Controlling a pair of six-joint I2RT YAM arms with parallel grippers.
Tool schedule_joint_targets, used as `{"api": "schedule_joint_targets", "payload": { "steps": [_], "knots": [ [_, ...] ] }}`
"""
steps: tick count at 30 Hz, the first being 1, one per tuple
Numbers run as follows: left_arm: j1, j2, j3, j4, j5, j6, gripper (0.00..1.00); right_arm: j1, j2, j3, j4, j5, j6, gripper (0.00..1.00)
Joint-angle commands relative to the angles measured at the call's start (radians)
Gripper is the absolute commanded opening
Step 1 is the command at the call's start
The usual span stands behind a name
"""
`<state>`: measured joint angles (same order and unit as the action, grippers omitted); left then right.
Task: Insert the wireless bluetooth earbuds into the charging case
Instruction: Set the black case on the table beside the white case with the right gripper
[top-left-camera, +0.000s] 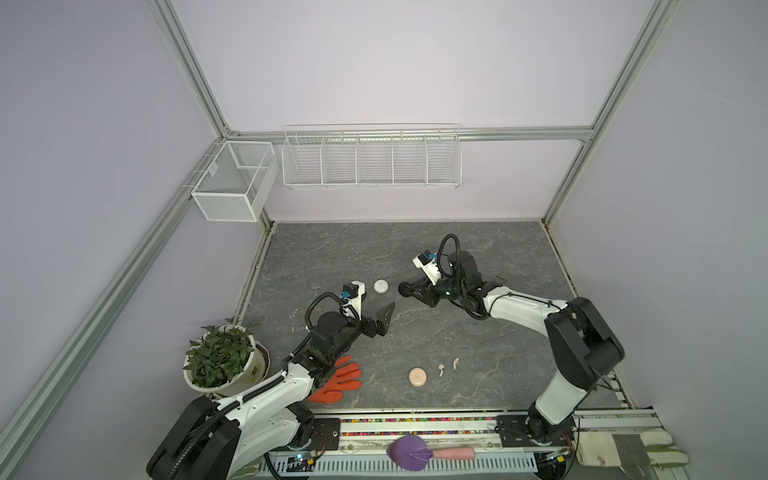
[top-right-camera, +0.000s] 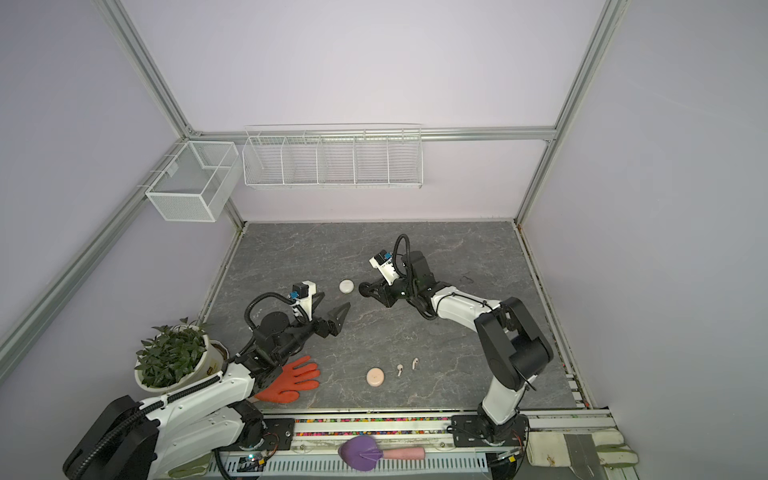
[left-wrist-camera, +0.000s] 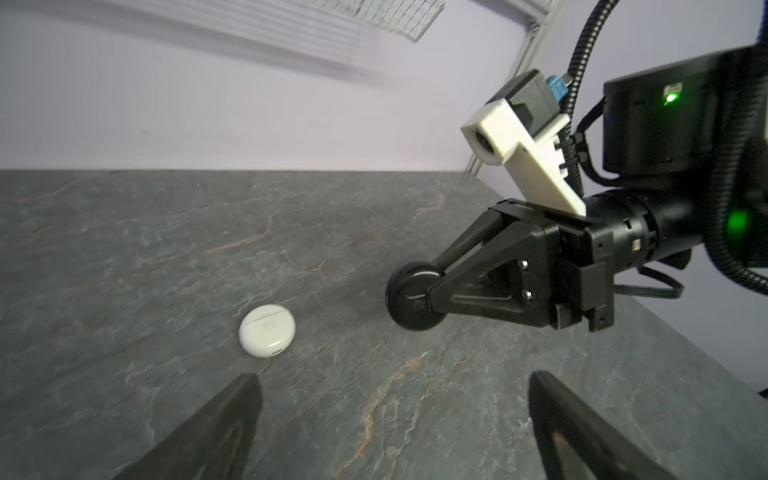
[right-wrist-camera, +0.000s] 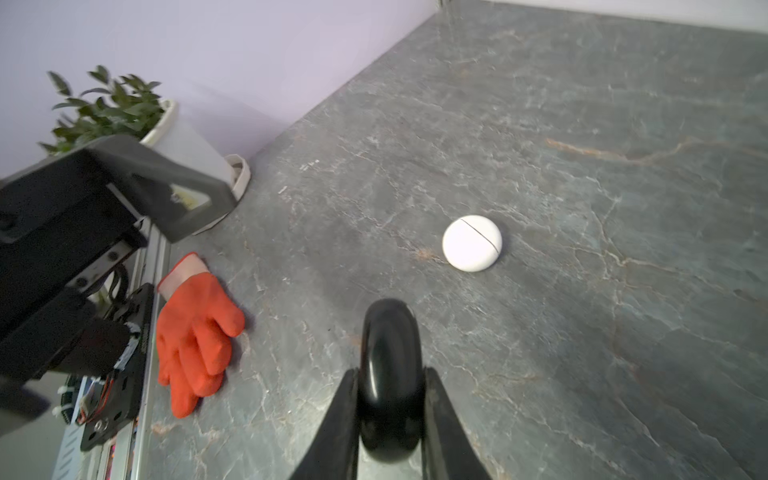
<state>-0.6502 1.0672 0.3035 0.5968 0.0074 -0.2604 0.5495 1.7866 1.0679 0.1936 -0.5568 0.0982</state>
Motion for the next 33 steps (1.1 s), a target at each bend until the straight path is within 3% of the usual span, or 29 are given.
{"api": "schedule_joint_targets", "payload": {
  "steps": [1,5,13,33],
  "knots": [
    [0.004,0.037,0.046,-0.019,-0.106,-0.046,1.0,-0.025,0.094,0.107,-0.126,0.02,0.1,0.15],
    [0.006,0.093,0.007,0.084,-0.102,-0.063,1.0,-0.048,0.22,0.224,-0.198,0.01,0.188,0.16],
    [0.011,0.11,0.024,0.053,-0.109,-0.056,1.0,-0.052,0.362,0.362,-0.248,-0.035,0.284,0.17],
    [0.044,0.192,0.048,0.101,-0.06,-0.06,1.0,-0.053,0.477,0.481,-0.29,-0.023,0.367,0.25]
  ]
}}
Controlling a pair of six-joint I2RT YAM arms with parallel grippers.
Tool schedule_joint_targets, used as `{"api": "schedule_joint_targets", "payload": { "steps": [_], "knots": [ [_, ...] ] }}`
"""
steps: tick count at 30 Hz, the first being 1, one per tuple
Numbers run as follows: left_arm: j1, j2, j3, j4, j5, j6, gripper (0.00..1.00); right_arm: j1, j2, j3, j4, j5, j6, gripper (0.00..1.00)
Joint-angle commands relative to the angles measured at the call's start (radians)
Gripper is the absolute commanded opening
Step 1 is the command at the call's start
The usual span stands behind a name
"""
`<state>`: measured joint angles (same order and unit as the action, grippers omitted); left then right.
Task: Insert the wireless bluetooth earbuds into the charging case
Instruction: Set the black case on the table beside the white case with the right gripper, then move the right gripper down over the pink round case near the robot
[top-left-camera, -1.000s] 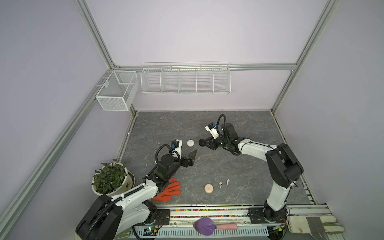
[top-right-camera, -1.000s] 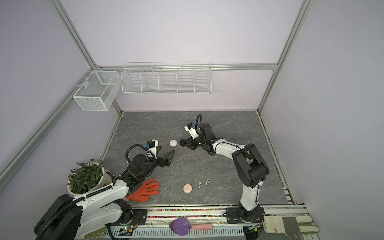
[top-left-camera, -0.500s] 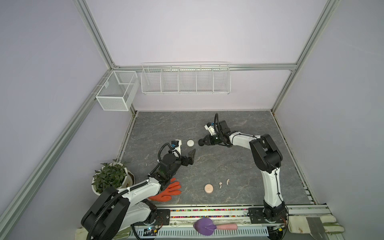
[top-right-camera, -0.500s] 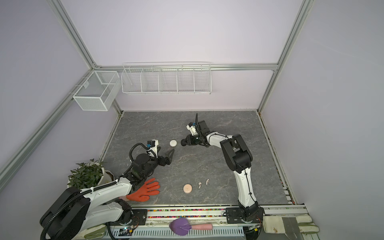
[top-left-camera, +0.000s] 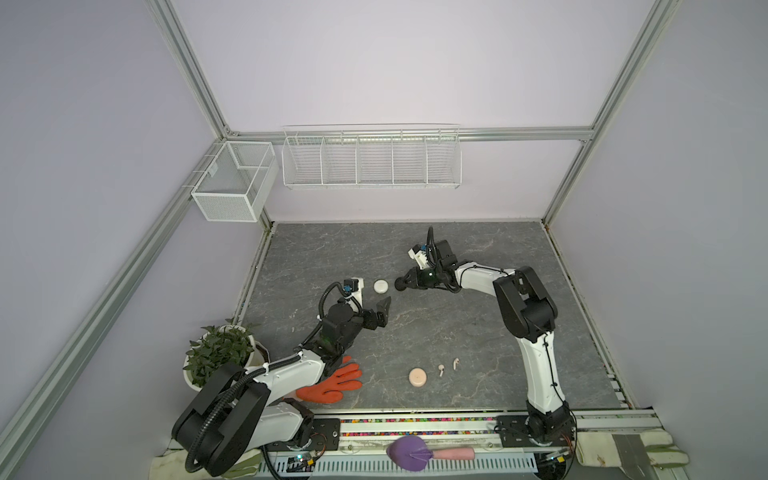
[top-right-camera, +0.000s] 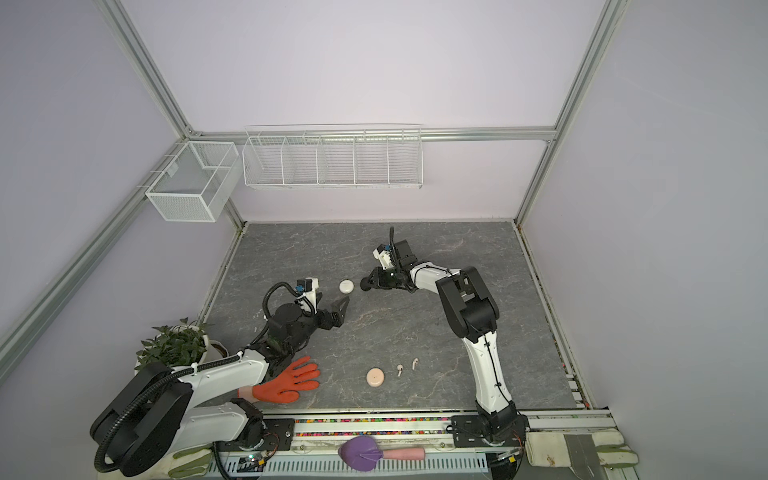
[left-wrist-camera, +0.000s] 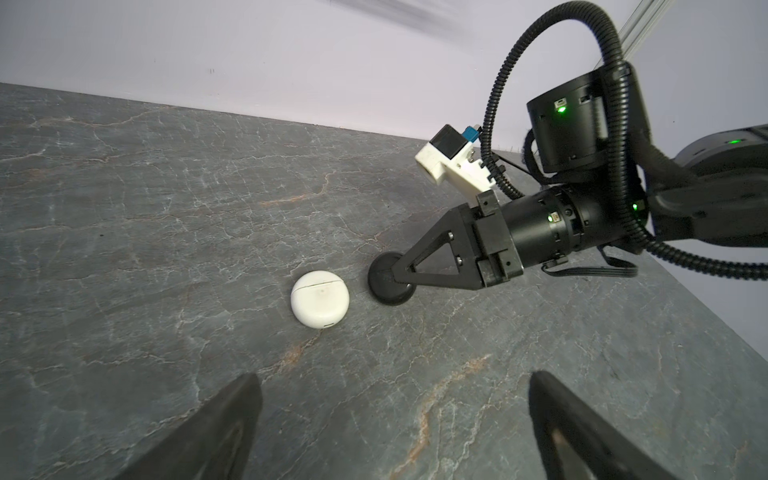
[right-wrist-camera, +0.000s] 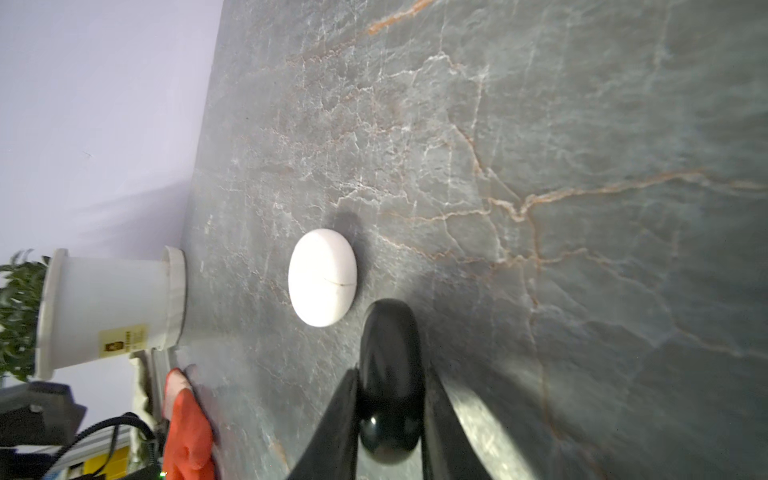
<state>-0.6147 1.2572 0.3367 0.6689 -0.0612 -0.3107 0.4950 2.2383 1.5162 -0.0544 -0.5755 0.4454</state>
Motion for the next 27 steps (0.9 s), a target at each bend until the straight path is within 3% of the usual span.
{"api": "schedule_joint_targets", "payload": {
  "steps": [1,15,23,27],
  "knots": [
    [0.009,-0.002,0.015,0.026,0.011,-0.01,1.0,0.002,0.029,0.04,-0.049,-0.004,0.02,0.26],
    [0.036,-0.011,0.007,0.017,0.031,-0.006,1.0,-0.012,0.037,0.077,-0.138,0.025,-0.007,0.47],
    [0.052,-0.025,0.037,-0.104,0.05,-0.071,1.0,-0.024,-0.017,0.113,-0.231,0.048,-0.085,0.51],
    [0.053,-0.073,0.072,-0.255,0.049,-0.097,1.0,-0.024,-0.107,0.095,-0.273,0.058,-0.112,0.53]
  ]
}}
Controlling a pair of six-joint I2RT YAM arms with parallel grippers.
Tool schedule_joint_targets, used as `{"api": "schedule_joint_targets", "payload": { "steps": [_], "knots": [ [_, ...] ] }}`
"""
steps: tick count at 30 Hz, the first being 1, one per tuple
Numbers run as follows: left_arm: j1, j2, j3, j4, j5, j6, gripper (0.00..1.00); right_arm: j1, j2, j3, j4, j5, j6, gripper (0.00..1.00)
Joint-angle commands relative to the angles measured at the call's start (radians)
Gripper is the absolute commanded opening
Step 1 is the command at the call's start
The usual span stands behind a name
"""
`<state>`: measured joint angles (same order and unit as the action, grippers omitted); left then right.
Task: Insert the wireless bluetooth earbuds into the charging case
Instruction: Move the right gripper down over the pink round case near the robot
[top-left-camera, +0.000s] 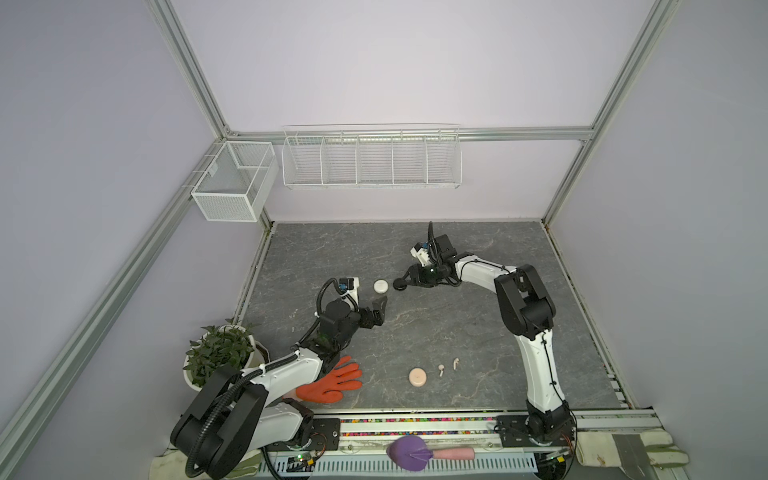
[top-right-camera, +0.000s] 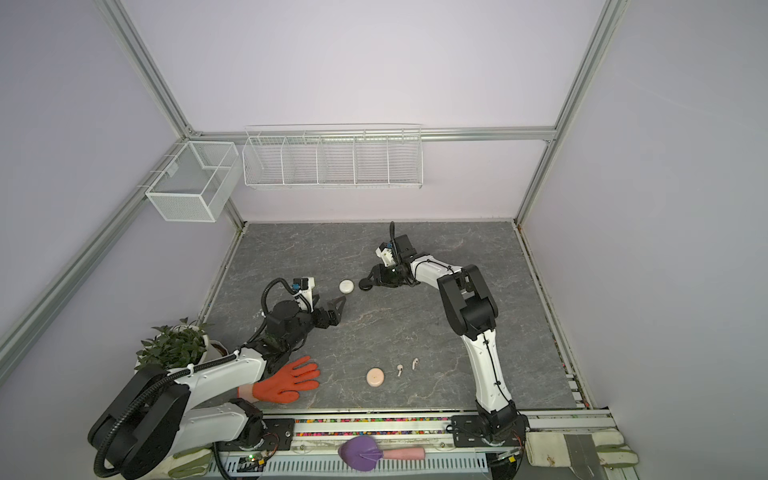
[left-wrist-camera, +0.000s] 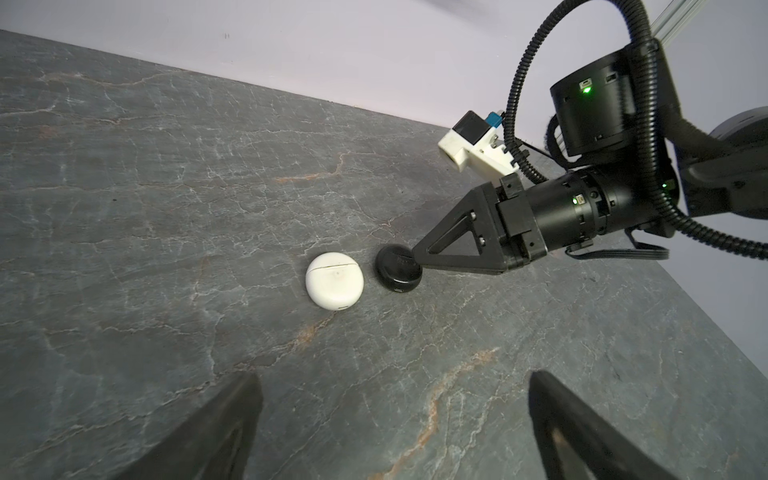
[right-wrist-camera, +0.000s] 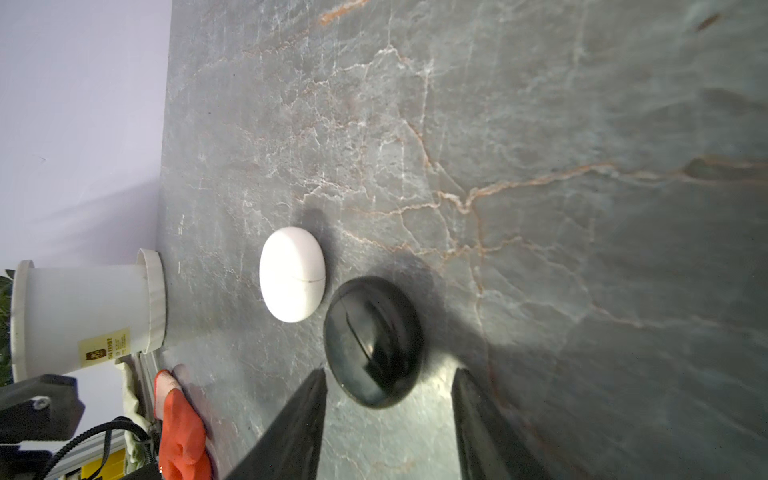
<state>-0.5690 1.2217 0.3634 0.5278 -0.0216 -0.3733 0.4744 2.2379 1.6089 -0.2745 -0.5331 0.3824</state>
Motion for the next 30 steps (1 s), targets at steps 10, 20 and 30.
{"api": "schedule_joint_targets", "payload": {
  "steps": [10,20,30],
  "knots": [
    [0.008,-0.244,0.055,-0.509,0.028,-0.193,0.99,0.144,-0.668,-0.527,-0.039,0.149,-0.274,0.56],
    [0.008,-0.39,0.036,-0.681,0.054,-0.251,0.99,0.454,-1.043,-0.724,-0.167,0.364,-0.331,0.58],
    [0.008,-0.334,0.029,-0.674,0.121,-0.298,0.99,0.667,-1.002,-0.752,-0.335,0.669,-0.21,0.57]
  ]
}}
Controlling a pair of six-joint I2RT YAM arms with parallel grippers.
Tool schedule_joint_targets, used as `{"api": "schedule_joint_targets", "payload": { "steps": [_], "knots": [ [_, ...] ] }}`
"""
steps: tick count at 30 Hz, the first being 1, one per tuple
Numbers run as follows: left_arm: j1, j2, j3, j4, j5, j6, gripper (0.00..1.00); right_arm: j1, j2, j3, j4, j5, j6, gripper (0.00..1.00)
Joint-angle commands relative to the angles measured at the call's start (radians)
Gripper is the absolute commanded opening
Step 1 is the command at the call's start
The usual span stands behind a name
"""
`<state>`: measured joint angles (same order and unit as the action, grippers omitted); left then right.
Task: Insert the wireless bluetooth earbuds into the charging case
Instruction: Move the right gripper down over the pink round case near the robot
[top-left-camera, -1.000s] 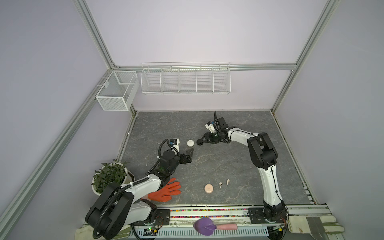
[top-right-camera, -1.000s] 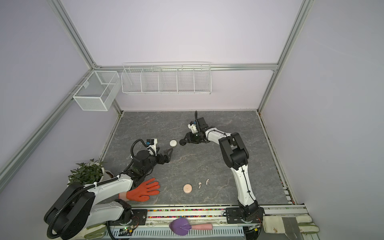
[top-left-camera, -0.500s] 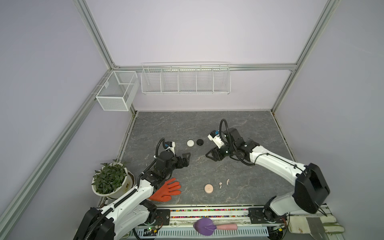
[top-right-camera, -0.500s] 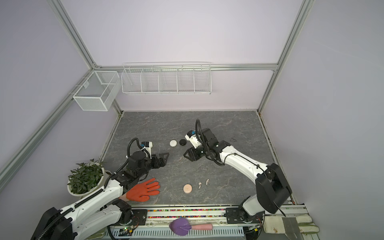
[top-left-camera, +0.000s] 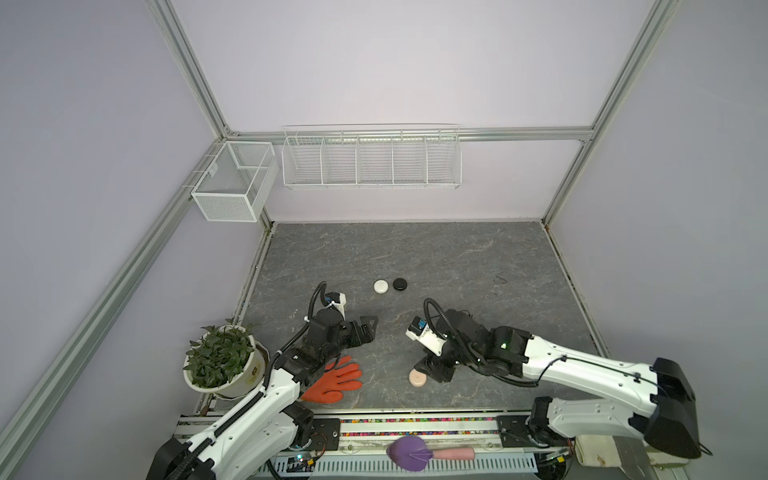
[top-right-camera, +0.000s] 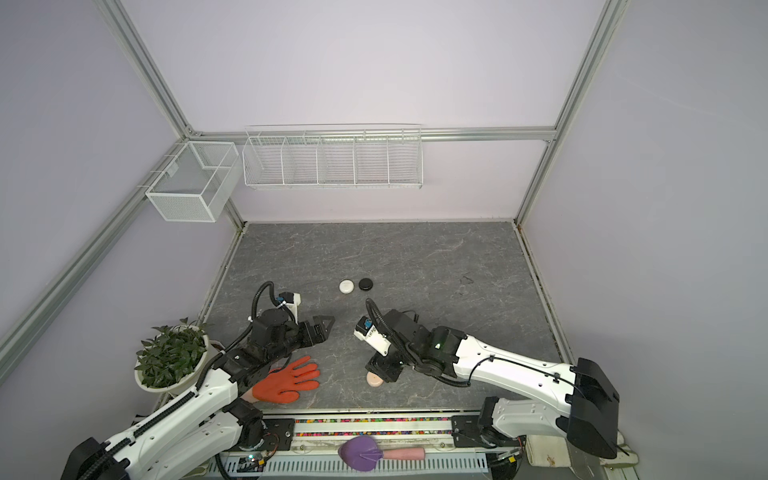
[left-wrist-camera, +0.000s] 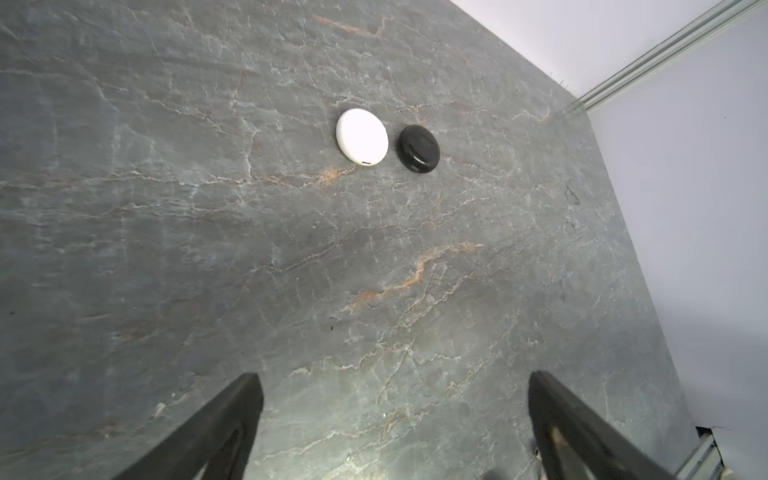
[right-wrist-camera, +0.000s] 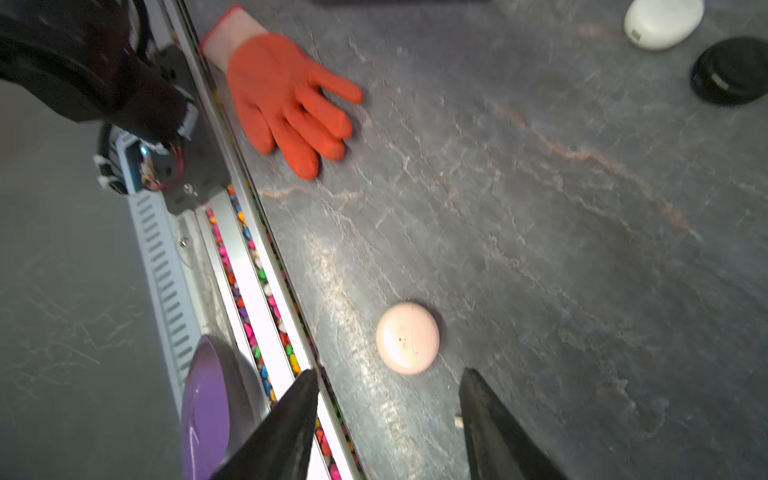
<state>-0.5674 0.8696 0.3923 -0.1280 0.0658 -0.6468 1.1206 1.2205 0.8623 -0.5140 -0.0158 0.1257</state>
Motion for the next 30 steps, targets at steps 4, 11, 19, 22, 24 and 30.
{"api": "schedule_joint_targets", "payload": {
  "steps": [4,11,19,22,24,30],
  "knots": [
    [0.006,0.053,0.007,0.009,0.063,-0.006,0.99,0.031,0.031,-0.004,-0.141,0.178,0.039,0.6],
    [0.006,0.086,0.02,0.048,0.082,0.001,0.99,0.037,0.083,-0.063,-0.072,0.151,0.06,0.61],
    [0.007,0.155,0.016,0.128,0.135,0.002,0.99,0.039,0.033,-0.152,0.121,0.058,-0.023,0.6],
    [0.007,0.164,0.022,0.128,0.143,-0.003,0.99,0.045,0.054,-0.162,0.156,0.043,0.017,0.61],
    [0.006,0.165,0.015,0.132,0.139,-0.004,1.0,0.063,0.056,-0.183,0.219,0.056,0.084,0.62],
    [0.007,0.172,-0.003,0.159,0.132,-0.009,1.0,0.093,0.077,-0.21,0.25,0.128,0.063,0.72]
  ]
}}
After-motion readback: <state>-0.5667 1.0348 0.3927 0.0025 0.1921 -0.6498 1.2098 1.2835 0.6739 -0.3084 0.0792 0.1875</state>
